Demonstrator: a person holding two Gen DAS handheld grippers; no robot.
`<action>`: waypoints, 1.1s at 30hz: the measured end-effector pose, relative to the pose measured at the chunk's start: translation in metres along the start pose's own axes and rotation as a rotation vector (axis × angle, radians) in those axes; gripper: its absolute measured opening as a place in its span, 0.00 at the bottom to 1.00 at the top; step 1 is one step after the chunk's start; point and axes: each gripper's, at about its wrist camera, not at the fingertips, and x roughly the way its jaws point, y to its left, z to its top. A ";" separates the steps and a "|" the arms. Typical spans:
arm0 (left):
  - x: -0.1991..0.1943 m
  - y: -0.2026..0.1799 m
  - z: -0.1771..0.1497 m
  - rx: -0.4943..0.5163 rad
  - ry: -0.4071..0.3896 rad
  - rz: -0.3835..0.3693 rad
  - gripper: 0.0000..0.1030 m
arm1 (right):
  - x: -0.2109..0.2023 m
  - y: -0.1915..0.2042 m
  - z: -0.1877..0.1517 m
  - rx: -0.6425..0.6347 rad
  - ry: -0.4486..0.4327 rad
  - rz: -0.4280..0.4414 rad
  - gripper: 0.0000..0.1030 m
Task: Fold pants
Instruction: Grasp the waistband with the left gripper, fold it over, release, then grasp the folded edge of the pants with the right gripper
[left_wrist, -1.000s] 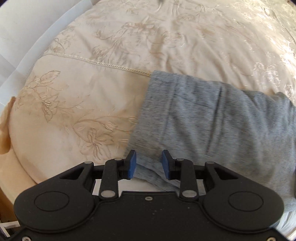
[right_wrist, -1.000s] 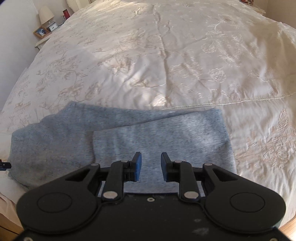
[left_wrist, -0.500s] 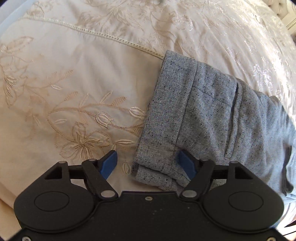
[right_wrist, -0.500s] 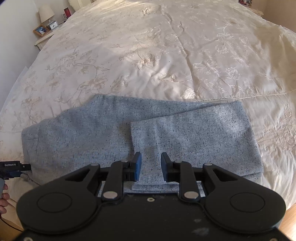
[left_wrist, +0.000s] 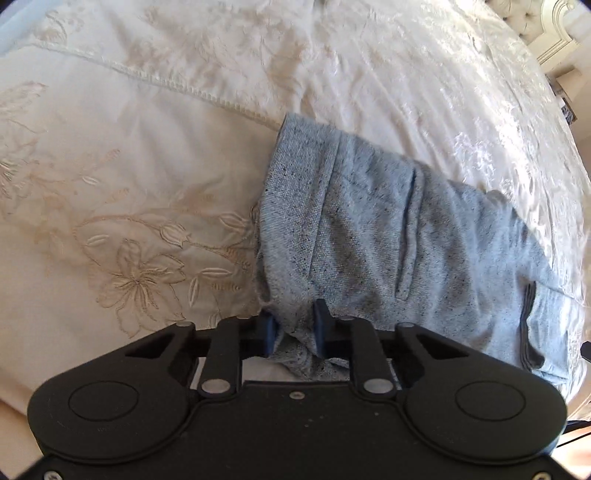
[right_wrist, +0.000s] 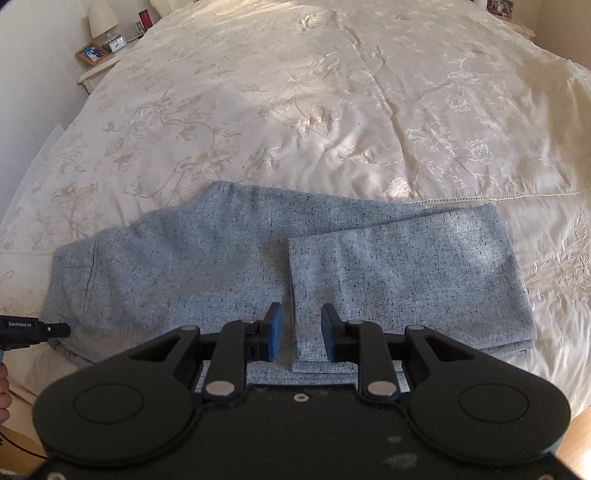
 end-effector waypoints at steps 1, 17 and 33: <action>-0.007 -0.005 0.000 0.005 -0.017 0.009 0.21 | -0.001 -0.001 0.000 0.000 -0.002 0.003 0.24; -0.084 -0.188 -0.023 0.220 -0.292 0.115 0.17 | 0.000 -0.092 -0.001 -0.012 0.001 0.105 0.24; 0.060 -0.385 -0.111 0.385 0.005 -0.050 0.06 | -0.002 -0.216 0.001 -0.026 0.009 0.132 0.25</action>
